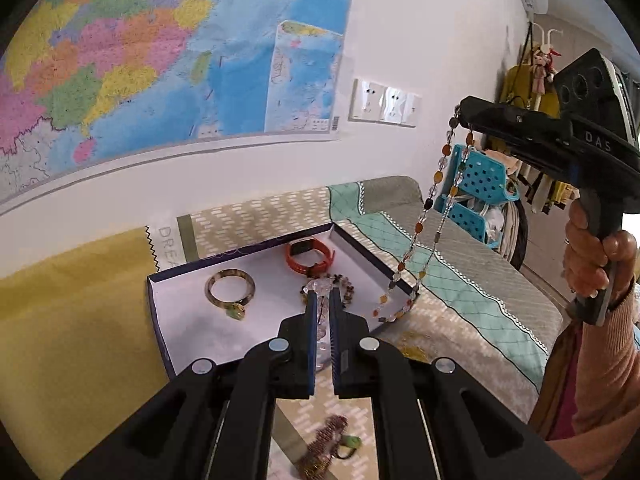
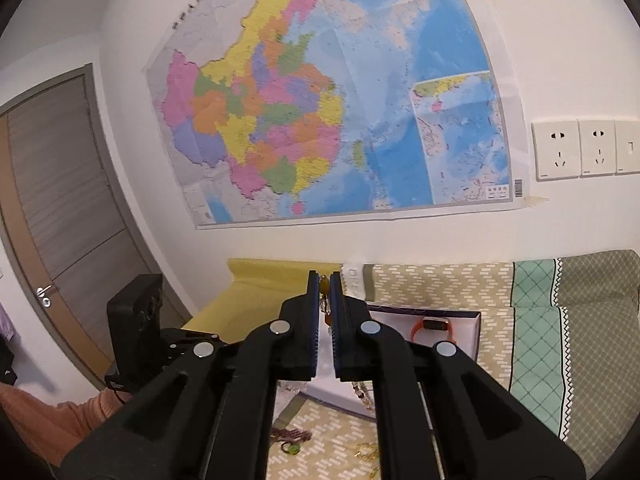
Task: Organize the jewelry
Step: 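Lower the necklace into the box with the right tool while the left tool carries the clear strand toward it, then lower the amber necklace and clear strand into the box and open both tools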
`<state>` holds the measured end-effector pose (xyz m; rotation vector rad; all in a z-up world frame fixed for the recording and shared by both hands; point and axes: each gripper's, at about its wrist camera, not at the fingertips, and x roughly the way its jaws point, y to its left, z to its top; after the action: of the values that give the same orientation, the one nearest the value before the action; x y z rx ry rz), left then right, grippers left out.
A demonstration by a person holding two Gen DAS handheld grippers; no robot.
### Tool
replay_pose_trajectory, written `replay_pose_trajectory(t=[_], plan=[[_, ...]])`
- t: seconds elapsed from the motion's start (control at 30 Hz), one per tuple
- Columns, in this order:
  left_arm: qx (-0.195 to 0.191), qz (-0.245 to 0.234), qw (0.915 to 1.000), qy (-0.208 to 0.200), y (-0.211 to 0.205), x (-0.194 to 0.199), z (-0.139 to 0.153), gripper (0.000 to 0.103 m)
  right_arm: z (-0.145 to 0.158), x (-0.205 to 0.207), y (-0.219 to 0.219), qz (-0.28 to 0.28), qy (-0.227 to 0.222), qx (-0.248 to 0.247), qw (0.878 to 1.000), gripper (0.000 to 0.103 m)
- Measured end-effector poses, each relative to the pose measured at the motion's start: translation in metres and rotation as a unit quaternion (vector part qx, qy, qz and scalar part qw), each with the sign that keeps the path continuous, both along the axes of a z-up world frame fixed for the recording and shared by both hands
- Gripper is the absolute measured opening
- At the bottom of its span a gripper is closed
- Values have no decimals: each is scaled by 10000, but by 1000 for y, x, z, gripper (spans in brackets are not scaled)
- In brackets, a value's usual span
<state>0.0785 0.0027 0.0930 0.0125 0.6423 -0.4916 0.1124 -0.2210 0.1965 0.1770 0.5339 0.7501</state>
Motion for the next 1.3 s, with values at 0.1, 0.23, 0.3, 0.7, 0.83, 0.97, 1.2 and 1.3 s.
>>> replay_pose_trajectory(t=[0.1, 0.23, 0.3, 0.7, 0.83, 0.97, 1.2, 1.3], plan=[[67, 61, 9999, 59, -1, 11, -5, 4, -8, 12, 1, -78, 97, -21, 9999, 6], [122, 114, 9997, 156, -2, 23, -14, 4, -23, 28, 1, -137, 316, -27, 9994, 6], [112, 146, 9996, 234, -1, 31, -20, 4, -29, 34, 2, -118, 414, -22, 9991, 6], [161, 378, 9973, 616, 8, 59, -50, 4, -50, 54, 4, -161, 634, -163, 9977, 6], [157, 411, 9968, 671, 9, 61, -54, 4, -57, 57, 4, -165, 710, -180, 9972, 6], [229, 424, 9967, 652, 5, 60, -55, 4, -63, 59, 4, -167, 782, -194, 9966, 6], [295, 434, 9964, 671, 3, 62, -58, 4, -75, 64, 5, -149, 921, -244, 9953, 6], [348, 482, 9959, 685, 3, 64, -61, 4, -79, 67, 6, -158, 960, -265, 9949, 6]])
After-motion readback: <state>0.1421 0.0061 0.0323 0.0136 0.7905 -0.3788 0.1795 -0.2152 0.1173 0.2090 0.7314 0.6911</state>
